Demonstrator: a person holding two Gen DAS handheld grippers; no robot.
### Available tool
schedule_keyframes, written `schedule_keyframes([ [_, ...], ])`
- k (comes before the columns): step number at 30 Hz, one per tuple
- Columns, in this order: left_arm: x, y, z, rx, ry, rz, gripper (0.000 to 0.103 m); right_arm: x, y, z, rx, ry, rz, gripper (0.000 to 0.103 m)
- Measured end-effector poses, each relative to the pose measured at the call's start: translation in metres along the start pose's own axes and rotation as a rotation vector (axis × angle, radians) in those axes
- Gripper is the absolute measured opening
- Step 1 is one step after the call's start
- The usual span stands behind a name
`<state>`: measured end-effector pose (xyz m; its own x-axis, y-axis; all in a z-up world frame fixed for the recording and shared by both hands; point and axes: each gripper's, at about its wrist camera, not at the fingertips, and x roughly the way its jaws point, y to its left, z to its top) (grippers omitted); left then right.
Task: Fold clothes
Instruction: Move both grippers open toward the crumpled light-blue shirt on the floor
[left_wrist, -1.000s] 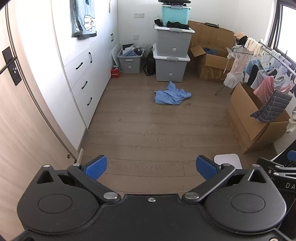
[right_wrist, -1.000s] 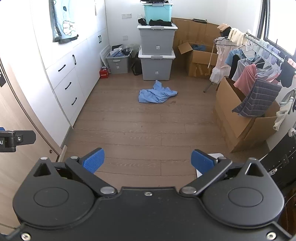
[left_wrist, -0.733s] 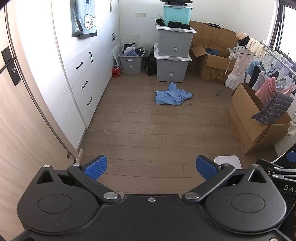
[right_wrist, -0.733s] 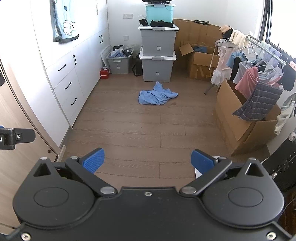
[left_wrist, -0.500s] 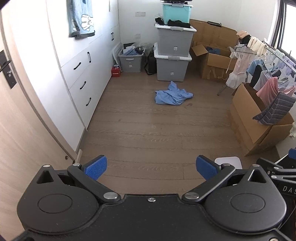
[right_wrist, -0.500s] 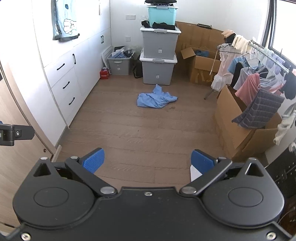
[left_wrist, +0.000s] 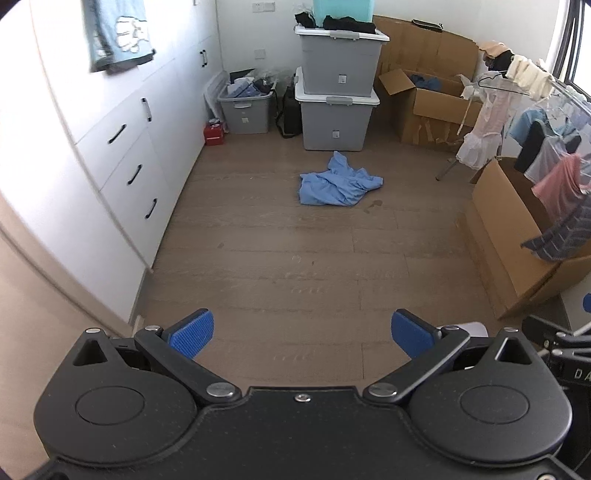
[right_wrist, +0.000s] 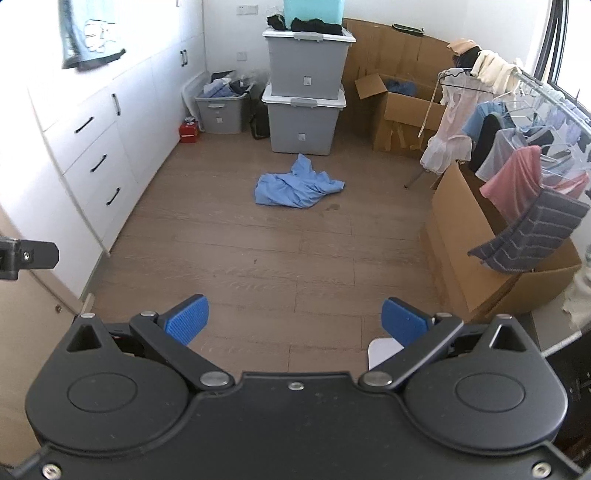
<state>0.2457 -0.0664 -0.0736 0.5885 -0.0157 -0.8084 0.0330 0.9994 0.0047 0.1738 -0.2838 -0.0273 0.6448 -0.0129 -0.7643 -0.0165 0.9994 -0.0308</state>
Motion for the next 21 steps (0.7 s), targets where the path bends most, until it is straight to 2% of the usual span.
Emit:
schedule_keyframes([
  [5, 0.07, 0.009, 0.057, 0.059, -0.025, -0.013, 0.103, 0.073, 0.013, 0.062, 0.015, 0.004, -0.029, 0.102],
  [8, 0.12, 0.007, 0.096, 0.105, 0.0, -0.032, 0.103, 0.121, 0.017, 0.103, 0.018, 0.026, -0.043, 0.102],
  [12, 0.169, 0.007, 0.136, 0.105, 0.038, -0.052, 0.103, 0.184, 0.013, 0.15, 0.041, 0.091, -0.014, 0.102],
  [14, 0.197, 0.006, 0.155, 0.105, 0.063, -0.061, 0.103, 0.214, 0.011, 0.171, 0.043, 0.095, -0.023, 0.102],
  [18, 0.263, 0.006, 0.204, 0.097, 0.096, -0.054, 0.103, 0.282, 0.009, 0.221, 0.02, 0.132, -0.055, 0.102],
  [21, 0.308, 0.007, 0.24, 0.078, 0.102, -0.025, 0.103, 0.335, 0.0, 0.255, 0.029, 0.156, -0.012, 0.102],
])
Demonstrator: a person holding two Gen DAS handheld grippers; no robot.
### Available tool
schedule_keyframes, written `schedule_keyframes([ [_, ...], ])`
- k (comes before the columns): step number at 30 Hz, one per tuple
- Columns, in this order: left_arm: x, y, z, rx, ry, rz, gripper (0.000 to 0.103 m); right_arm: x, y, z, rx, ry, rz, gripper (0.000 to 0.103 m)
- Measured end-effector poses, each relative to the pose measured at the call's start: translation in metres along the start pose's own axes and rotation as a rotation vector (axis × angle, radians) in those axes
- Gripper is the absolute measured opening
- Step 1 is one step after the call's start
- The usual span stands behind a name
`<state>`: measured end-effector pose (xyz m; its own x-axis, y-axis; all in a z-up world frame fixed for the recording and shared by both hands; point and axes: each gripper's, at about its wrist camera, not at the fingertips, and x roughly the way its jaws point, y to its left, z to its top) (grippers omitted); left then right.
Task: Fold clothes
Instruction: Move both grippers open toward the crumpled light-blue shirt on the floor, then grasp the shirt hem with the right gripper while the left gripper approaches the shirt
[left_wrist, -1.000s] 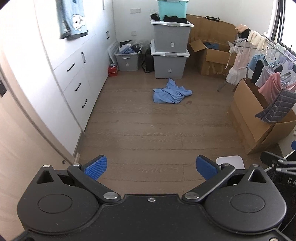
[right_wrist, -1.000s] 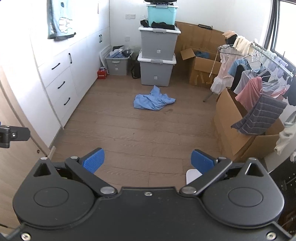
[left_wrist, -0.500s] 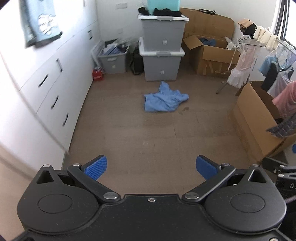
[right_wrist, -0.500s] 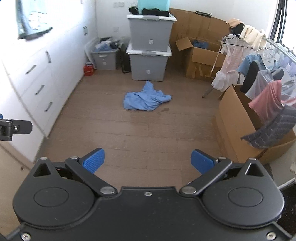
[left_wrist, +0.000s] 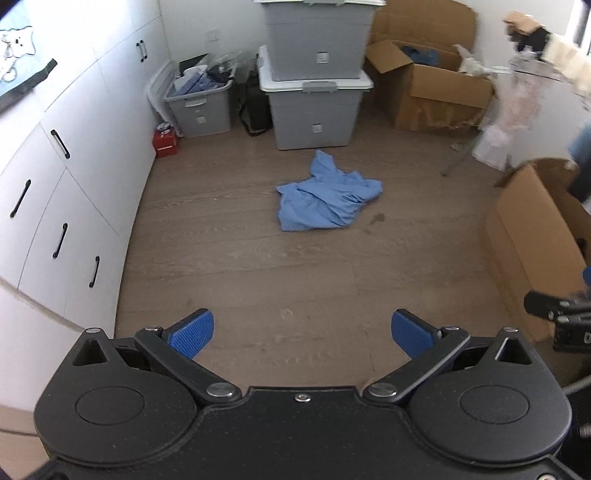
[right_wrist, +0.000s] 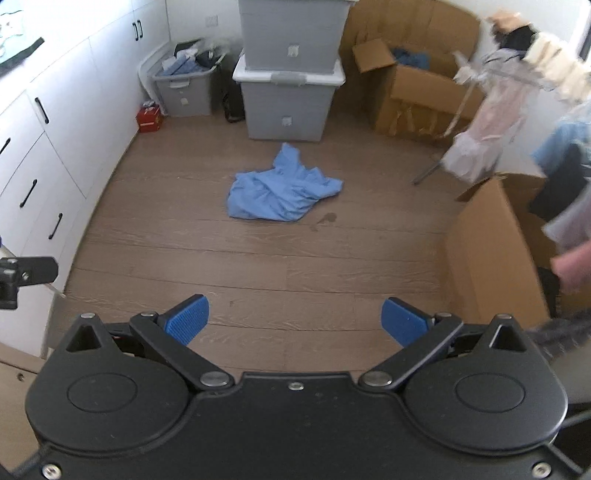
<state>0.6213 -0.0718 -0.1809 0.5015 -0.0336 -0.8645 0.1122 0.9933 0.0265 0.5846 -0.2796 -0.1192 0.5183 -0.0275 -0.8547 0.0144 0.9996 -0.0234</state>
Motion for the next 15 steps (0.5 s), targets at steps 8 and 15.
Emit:
schedule_keyframes([
  [8, 0.111, 0.001, 0.109, 0.004, 0.021, 0.12, 0.103, 0.12, -0.013, 0.12, -0.124, -0.012, 0.054, 0.102],
  [15, 0.221, 0.034, 0.183, -0.152, 0.049, 0.156, 0.102, 0.235, -0.015, 0.204, -0.13, 0.027, 0.106, 0.102],
])
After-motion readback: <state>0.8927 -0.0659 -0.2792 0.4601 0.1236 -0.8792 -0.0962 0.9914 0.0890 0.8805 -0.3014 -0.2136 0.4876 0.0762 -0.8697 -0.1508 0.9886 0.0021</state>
